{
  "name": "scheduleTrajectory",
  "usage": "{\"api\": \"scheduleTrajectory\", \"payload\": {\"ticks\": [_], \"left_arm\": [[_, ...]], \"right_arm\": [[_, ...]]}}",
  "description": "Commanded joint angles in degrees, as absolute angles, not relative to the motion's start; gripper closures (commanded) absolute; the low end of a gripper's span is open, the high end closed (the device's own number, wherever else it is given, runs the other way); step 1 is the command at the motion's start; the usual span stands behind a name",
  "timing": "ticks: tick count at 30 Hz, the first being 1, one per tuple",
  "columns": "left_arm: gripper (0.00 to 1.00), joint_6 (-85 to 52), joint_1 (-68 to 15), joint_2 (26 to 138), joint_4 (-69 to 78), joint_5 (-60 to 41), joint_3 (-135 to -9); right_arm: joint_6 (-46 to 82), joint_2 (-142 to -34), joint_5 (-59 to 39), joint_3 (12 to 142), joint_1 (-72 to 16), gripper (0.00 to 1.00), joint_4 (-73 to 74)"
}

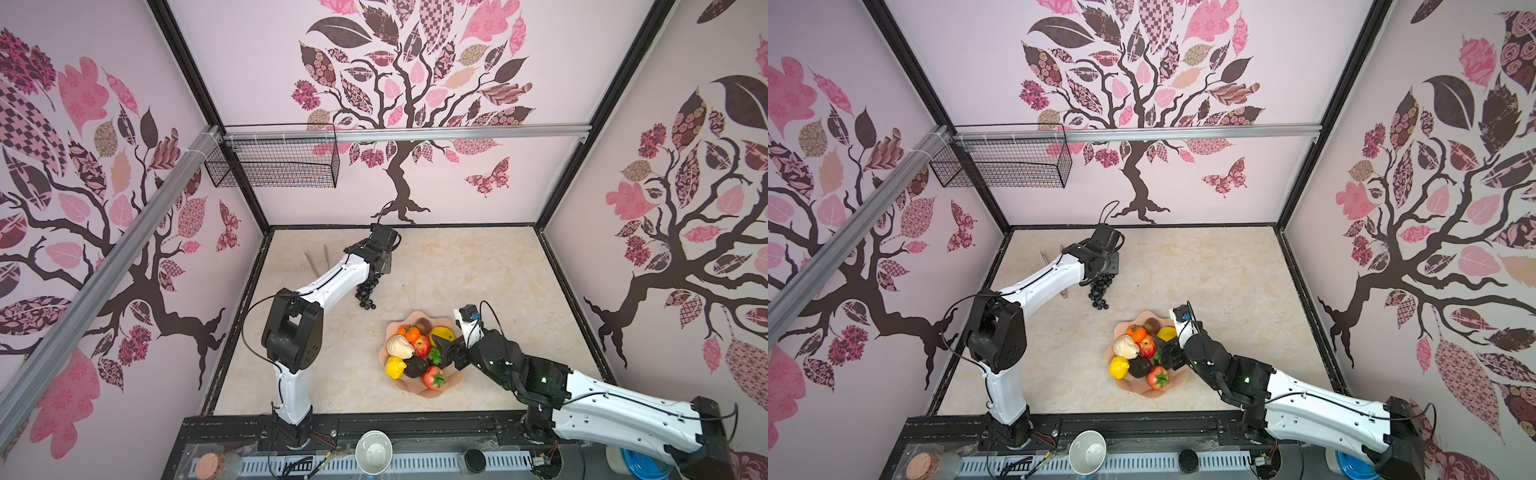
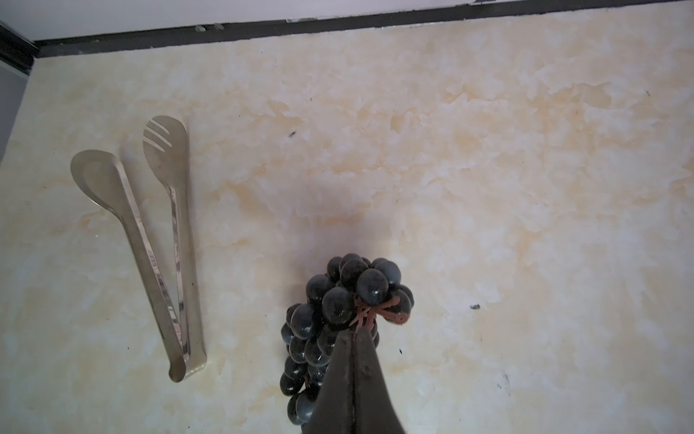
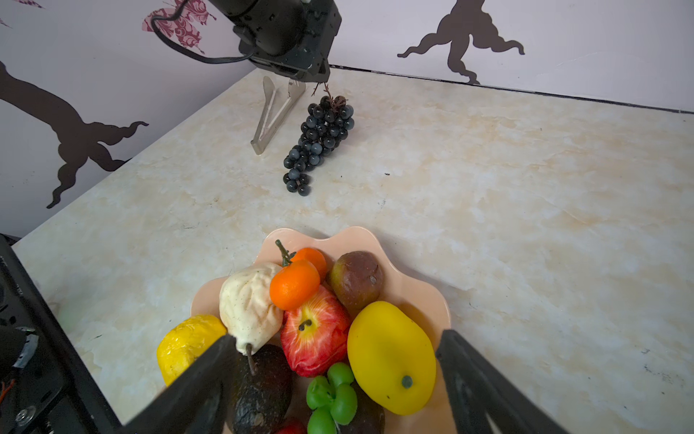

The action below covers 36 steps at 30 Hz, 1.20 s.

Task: Place and organize the fake fruits in the fruit bowl
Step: 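Close the left gripper on the black grapes stem and lift slightly, then bring the right gripper to the grapes held by the left gripper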

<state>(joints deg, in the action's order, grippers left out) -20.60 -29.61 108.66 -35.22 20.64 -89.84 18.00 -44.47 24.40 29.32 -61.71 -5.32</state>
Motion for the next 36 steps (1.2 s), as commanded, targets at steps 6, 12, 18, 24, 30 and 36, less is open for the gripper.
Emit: {"api": "scheduleTrajectory", "payload": {"ticks": [6, 12, 18, 24, 30, 36], "left_arm": [[1.00, -25.0, -32.0, 100.2, -28.2, 13.1, -80.3], [1.00, -26.5, -32.5, 97.3, -24.4, 10.9, -75.3], [1.00, -27.5, -32.1, 96.4, -22.3, 7.7, -73.3], [1.00, -29.7, -29.6, 94.8, -17.4, 2.2, -68.8], [1.00, -30.6, -28.2, 94.0, -14.8, -1.0, -66.4], [1.00, -30.6, -28.2, 94.4, -14.6, -2.4, -66.3]], "right_arm": [[17.4, -51.9, 5.1, 33.5, -45.0, 0.17, 0.9], [24.0, -70.0, -17.1, 41.1, -33.4, 0.38, 12.9], [22.8, -89.7, -24.1, 54.7, -33.5, 0.43, 14.0], [18.5, -98.5, -24.1, 62.9, -35.2, 0.49, 10.2], [16.1, -104.3, -17.9, 68.3, -35.5, 0.58, 5.3], [13.9, -108.8, -16.6, 72.9, -35.5, 0.64, 2.3]]}}
